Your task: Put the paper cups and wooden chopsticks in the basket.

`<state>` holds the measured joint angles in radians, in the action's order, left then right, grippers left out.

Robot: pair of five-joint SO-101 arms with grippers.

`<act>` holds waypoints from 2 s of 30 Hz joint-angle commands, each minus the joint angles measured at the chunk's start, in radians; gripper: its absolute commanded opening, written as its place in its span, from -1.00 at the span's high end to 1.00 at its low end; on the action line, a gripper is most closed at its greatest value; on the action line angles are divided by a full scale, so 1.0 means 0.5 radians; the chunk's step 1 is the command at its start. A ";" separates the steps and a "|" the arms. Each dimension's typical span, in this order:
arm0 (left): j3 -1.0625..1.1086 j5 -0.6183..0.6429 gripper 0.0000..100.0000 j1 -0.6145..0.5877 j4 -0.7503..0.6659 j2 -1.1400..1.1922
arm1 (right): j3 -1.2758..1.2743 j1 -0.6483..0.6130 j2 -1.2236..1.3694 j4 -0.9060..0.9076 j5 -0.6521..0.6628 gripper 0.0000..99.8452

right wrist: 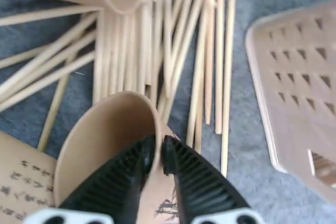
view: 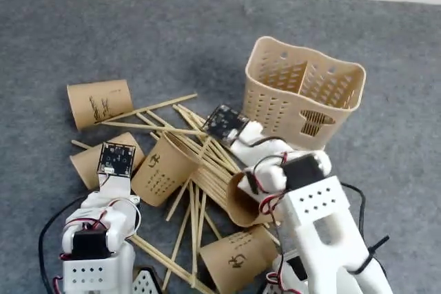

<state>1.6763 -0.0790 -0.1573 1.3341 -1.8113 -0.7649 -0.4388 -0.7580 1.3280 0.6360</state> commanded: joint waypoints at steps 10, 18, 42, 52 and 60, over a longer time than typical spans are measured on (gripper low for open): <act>0.038 0.009 0.97 -0.020 0.015 -0.011 | 0.707 0.161 -0.008 0.437 0.009 0.99; 0.038 0.009 0.97 -0.020 0.015 -0.011 | 1.204 0.164 -0.002 0.511 -0.212 0.99; 0.038 0.009 0.97 -0.020 0.015 -0.011 | 1.800 0.790 0.023 -0.247 -1.099 0.99; 0.038 0.009 0.97 -0.020 0.015 -0.011 | 1.343 1.094 0.020 -0.591 -1.126 0.99; 0.038 0.009 0.97 -0.020 0.015 -0.011 | 0.984 1.177 0.020 -0.738 -1.132 0.98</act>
<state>1.6763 -0.0790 -0.1573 1.3341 -1.8113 -0.2570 0.1335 -0.7549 0.9920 0.0821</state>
